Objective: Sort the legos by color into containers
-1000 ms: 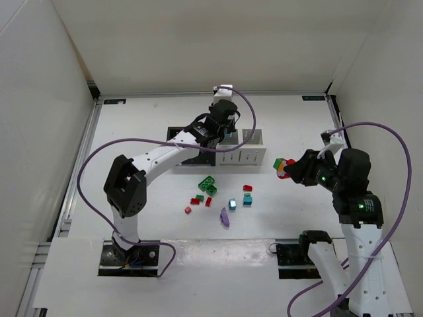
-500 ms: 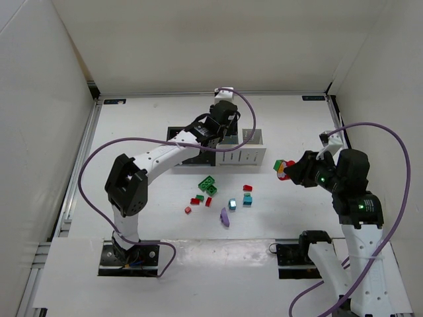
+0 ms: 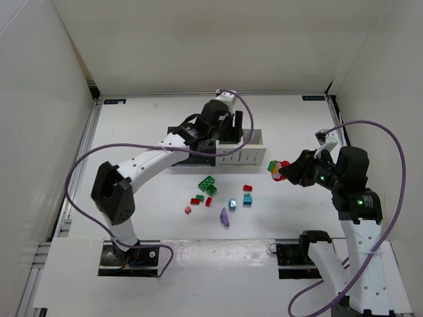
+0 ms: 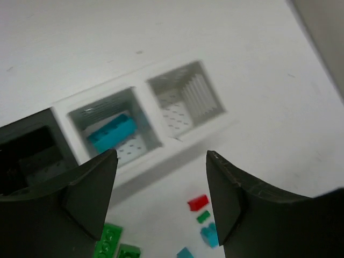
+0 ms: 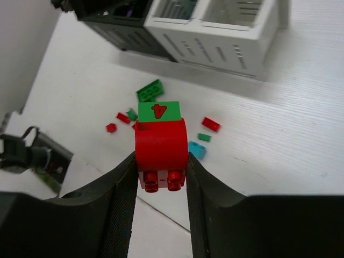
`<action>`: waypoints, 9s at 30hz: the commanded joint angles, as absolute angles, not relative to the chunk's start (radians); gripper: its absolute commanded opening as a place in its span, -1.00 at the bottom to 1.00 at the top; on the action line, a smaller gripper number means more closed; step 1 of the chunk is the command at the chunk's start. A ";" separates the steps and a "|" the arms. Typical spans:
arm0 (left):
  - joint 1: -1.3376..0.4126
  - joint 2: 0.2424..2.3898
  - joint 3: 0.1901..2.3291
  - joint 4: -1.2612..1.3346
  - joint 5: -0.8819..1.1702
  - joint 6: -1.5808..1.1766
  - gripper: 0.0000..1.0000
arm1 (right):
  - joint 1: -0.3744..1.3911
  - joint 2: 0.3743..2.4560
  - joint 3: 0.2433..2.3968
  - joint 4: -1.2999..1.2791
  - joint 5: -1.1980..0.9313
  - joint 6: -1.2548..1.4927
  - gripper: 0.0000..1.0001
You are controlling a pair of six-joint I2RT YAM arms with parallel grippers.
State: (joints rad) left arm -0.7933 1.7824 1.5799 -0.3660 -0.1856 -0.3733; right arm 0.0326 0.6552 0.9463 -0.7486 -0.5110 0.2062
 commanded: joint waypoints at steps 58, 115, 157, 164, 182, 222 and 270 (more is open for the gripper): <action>-0.816 1.315 1.236 -0.115 0.916 -0.236 -0.87 | 0.321 0.729 1.063 -0.403 -0.827 0.268 -1.00; -0.557 1.747 1.617 -0.644 -0.107 -0.382 0.52 | 0.202 0.991 1.121 -0.506 -0.238 0.212 -1.00; -0.563 1.066 1.049 -0.850 -0.091 -0.566 1.00 | 0.456 1.566 1.353 -0.337 0.199 0.187 -0.34; -0.565 1.035 1.040 -0.868 -0.104 -0.572 1.00 | 0.463 1.554 1.353 -0.350 0.201 0.190 0.23; -0.565 0.979 0.973 -0.928 -0.081 -0.635 1.00 | 0.716 1.202 1.122 -0.586 0.391 0.388 0.38; -0.568 0.848 0.865 -1.025 -0.084 -0.704 1.00 | 0.923 1.434 0.721 -0.373 0.382 0.745 -0.48; -0.830 1.112 1.017 -0.894 -0.097 -0.684 1.00 | 0.687 1.654 1.559 -0.511 0.348 0.316 0.44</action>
